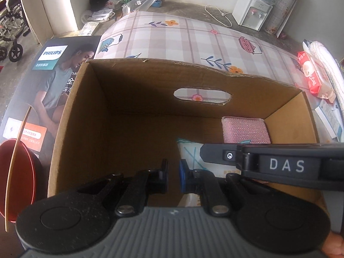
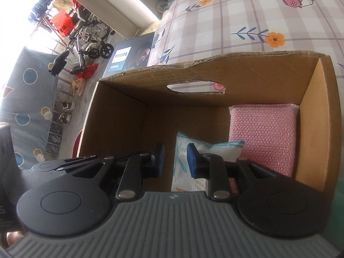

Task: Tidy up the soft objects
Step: 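Carry the cotton swab bag with the left tool into the box and release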

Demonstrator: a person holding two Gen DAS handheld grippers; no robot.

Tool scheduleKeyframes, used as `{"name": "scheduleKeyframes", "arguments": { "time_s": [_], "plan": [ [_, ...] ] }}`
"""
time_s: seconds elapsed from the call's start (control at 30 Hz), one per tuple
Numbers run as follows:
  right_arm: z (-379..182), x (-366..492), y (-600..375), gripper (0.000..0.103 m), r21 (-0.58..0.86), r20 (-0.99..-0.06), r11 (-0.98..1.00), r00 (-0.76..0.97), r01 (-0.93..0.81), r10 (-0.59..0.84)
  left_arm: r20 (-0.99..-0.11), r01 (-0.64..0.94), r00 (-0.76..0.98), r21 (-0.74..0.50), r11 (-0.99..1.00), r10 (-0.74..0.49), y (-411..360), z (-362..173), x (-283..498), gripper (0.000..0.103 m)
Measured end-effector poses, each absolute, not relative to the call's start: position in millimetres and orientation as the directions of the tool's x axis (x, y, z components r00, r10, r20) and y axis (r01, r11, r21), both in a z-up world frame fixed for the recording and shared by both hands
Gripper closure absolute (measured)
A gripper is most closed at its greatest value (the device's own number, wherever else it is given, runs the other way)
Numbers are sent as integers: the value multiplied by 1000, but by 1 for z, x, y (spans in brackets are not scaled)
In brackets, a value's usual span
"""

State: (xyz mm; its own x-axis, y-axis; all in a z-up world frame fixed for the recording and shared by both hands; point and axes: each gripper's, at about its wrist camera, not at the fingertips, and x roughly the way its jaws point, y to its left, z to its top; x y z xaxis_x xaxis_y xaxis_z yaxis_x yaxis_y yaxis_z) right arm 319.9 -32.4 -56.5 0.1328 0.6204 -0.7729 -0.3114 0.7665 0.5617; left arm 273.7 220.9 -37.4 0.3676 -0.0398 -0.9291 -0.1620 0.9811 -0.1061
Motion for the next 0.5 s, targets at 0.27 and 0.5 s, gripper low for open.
{"name": "scheduleKeyframes", "arguments": {
  "time_s": [0.27, 0.5],
  "plan": [
    [-14, 307, -69, 80, 573, -711, 731, 219, -369, 668, -936, -77, 337, -136, 988, -103, 208, -31, 252, 61],
    [33, 271, -128, 75, 559, -637, 701, 313, -442, 705, -968, 151, 237, -54, 987, -89, 173, -45, 223, 29]
  ]
}}
